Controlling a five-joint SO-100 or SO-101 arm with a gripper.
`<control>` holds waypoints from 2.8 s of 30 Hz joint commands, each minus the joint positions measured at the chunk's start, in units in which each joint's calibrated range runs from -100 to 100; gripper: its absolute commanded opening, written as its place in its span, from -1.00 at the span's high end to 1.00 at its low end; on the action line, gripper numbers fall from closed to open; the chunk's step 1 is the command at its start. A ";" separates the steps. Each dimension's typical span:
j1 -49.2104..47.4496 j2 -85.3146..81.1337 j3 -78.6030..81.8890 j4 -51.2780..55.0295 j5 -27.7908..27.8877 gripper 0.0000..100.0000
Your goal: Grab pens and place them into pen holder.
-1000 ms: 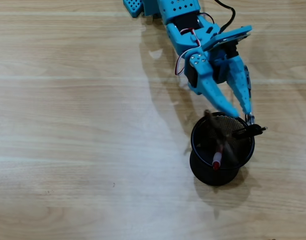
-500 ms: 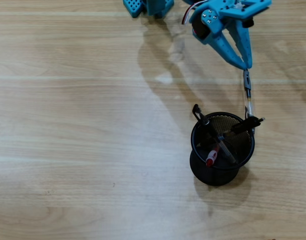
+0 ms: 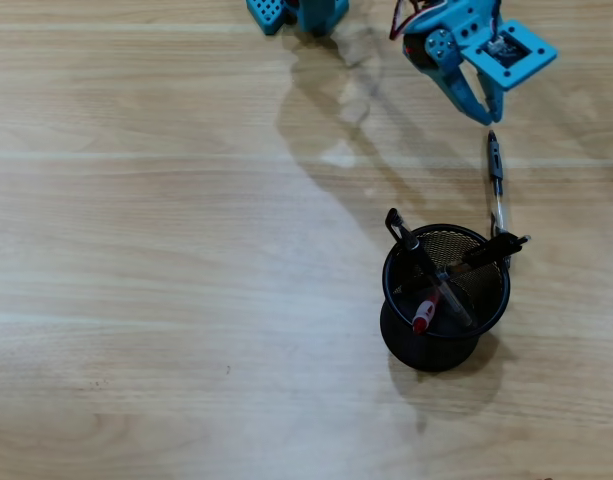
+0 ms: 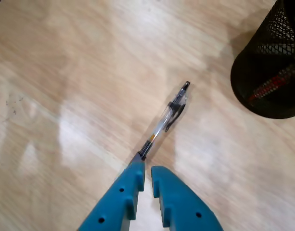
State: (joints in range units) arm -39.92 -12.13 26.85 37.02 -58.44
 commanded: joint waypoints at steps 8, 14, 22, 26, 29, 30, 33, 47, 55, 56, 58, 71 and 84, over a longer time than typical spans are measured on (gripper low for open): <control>-1.98 25.27 -43.84 29.48 -6.81 0.96; -2.07 33.34 -53.13 35.08 -11.13 0.96; -2.98 36.70 -52.50 35.08 -12.30 0.96; -2.98 37.79 -52.50 34.39 -12.30 0.95; -3.52 38.71 -53.13 34.31 -12.09 0.81; -3.79 38.88 -53.22 34.31 -12.04 0.75; -4.43 39.13 -53.22 34.31 -12.30 0.70; -7.79 43.33 -53.31 30.43 -16.11 0.69; -8.33 45.52 -53.31 22.17 -16.16 0.69; -8.24 45.69 -53.31 22.17 -16.16 0.69; -7.97 45.85 -53.31 22.17 -16.16 0.69; -5.07 46.02 -52.41 24.92 -14.94 0.69; -3.43 46.27 -52.68 28.80 -14.94 0.69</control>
State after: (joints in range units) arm -43.89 34.27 -23.83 65.92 -73.71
